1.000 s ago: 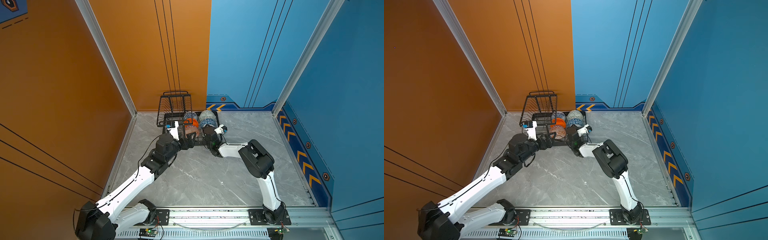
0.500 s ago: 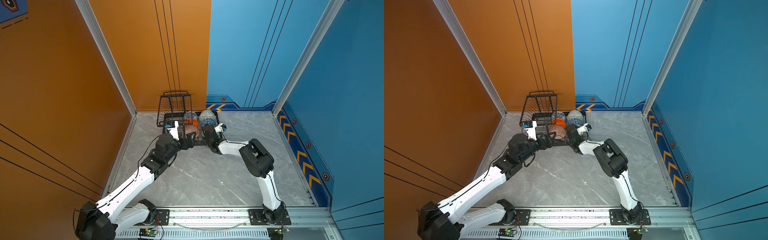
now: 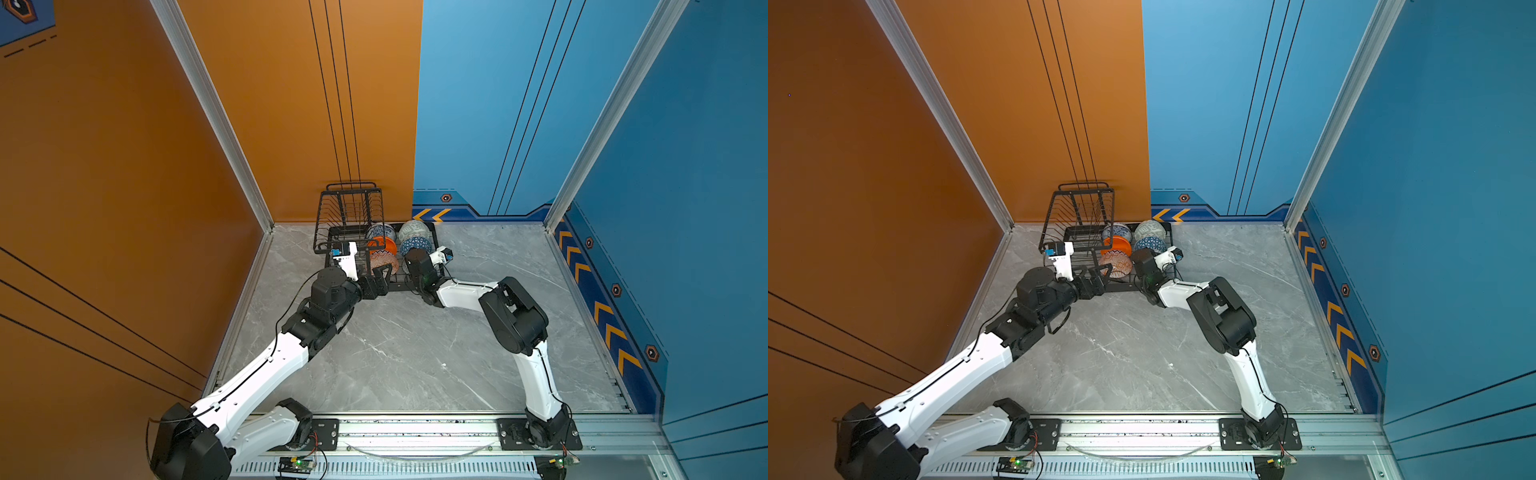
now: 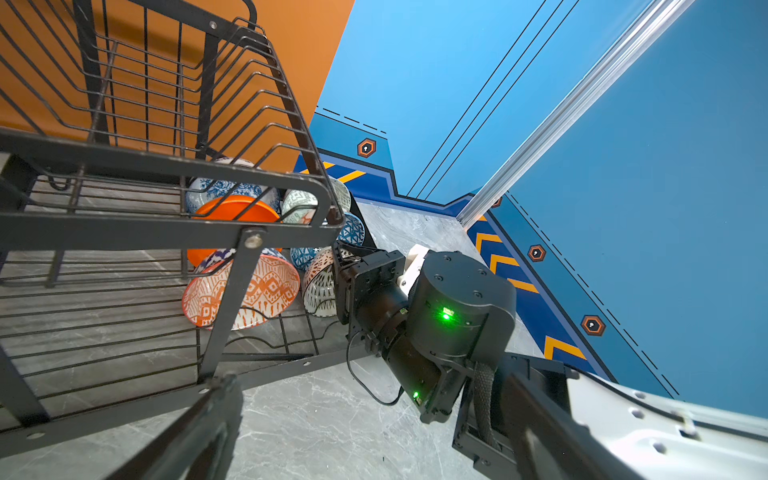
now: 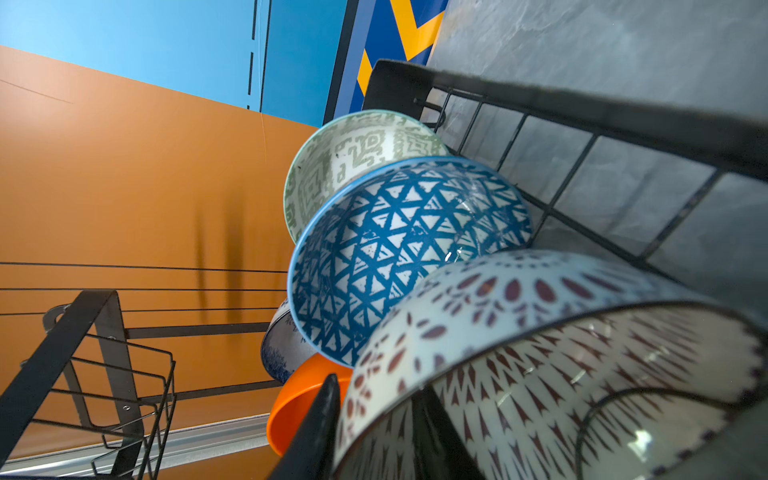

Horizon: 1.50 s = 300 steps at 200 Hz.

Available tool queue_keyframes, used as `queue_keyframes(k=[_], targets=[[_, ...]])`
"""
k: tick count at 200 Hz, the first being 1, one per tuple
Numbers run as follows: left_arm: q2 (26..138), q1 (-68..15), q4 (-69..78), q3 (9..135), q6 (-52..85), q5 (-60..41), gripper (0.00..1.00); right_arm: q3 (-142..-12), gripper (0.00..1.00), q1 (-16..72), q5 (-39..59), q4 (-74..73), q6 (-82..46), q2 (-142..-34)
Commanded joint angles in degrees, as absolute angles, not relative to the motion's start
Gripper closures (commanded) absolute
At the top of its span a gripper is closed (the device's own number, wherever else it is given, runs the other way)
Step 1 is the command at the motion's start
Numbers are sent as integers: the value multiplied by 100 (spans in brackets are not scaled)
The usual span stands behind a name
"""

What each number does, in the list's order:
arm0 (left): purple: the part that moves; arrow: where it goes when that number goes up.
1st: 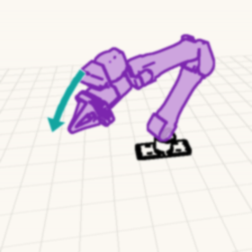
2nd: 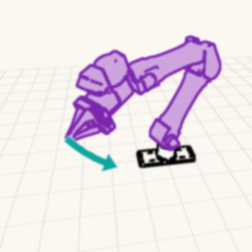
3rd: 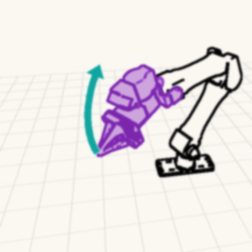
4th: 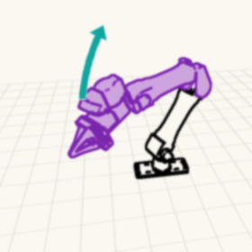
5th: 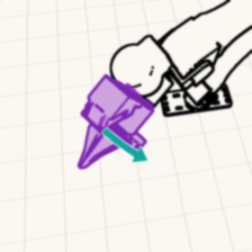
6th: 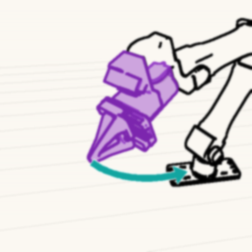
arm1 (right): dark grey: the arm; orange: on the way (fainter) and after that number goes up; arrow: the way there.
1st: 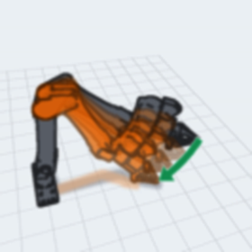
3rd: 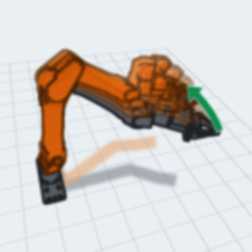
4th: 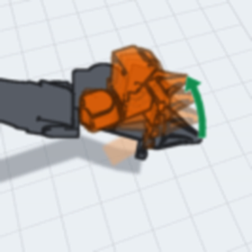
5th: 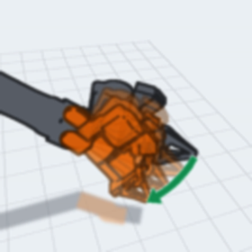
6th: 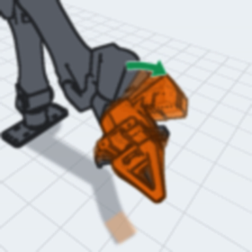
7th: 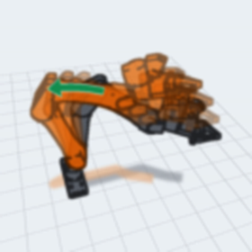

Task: Load the bowls into the dish rack
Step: 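Lower the white bowl into the slot beside the blue triangle bowl with the right gripper, then open the right gripper and withdraw both grippers from the rack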

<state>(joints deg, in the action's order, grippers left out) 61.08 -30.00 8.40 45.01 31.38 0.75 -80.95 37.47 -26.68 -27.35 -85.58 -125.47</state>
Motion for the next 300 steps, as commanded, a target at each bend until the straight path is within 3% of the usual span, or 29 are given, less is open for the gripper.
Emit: queue_keyframes(k=[1,148,202,251,300], targets=[[6095,-2937,923,4460,3151,-35,2,-8105,65,3693,-2569,-2552,-8402,-12455],[6095,-2920,916,4480,3147,-62,2,-7560,35,3612,-2217,-3017,-8210,-11954],[6016,-2927,912,4462,3055,13,2,-7270,0,3596,-2045,-3126,-7939,-11463],[5895,-2886,774,4476,2793,332,2,-6795,0,3459,-1776,-3083,-7611,-10675],[5528,-2778,252,4512,2051,1538,2,-5994,0,2913,-1379,-2333,-6391,-9200]])
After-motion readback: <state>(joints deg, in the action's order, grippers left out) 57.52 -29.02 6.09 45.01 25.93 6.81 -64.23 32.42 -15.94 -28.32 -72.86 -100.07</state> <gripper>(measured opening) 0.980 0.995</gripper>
